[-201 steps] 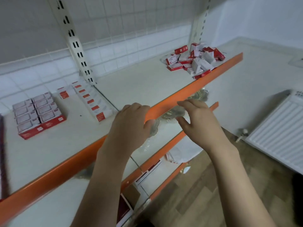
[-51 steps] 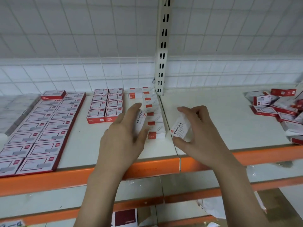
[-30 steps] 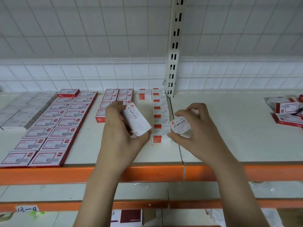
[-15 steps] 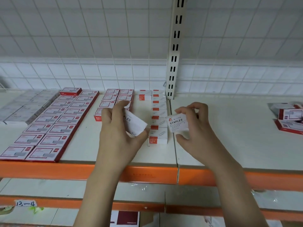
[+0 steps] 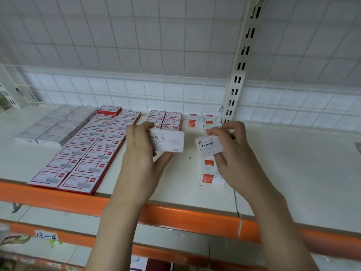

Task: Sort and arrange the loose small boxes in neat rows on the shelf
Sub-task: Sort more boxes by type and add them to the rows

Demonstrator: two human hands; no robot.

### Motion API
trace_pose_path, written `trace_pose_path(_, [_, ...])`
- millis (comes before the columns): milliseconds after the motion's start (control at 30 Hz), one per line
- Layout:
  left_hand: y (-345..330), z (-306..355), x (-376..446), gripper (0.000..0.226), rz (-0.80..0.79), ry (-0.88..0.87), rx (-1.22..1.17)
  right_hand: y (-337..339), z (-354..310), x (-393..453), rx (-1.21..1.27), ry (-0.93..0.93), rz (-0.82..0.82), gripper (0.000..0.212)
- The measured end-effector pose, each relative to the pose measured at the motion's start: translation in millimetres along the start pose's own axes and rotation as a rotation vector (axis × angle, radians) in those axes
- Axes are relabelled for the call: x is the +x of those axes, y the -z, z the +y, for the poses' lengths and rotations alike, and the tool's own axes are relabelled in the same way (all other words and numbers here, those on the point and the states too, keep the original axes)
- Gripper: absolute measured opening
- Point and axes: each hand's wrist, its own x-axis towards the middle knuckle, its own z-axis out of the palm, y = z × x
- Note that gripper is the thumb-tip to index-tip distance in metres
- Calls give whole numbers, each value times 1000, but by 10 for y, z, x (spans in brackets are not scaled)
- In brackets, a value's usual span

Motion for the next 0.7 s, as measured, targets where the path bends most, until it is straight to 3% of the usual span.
trace_pose_path(100, [129, -147, 104, 53, 3, -71, 70, -118, -90, 111, -23, -5, 5, 45])
trace_pose_path(700, [1427, -1880, 647, 66, -260, -208, 117, -1250, -1556, 615, -154, -199, 88, 44])
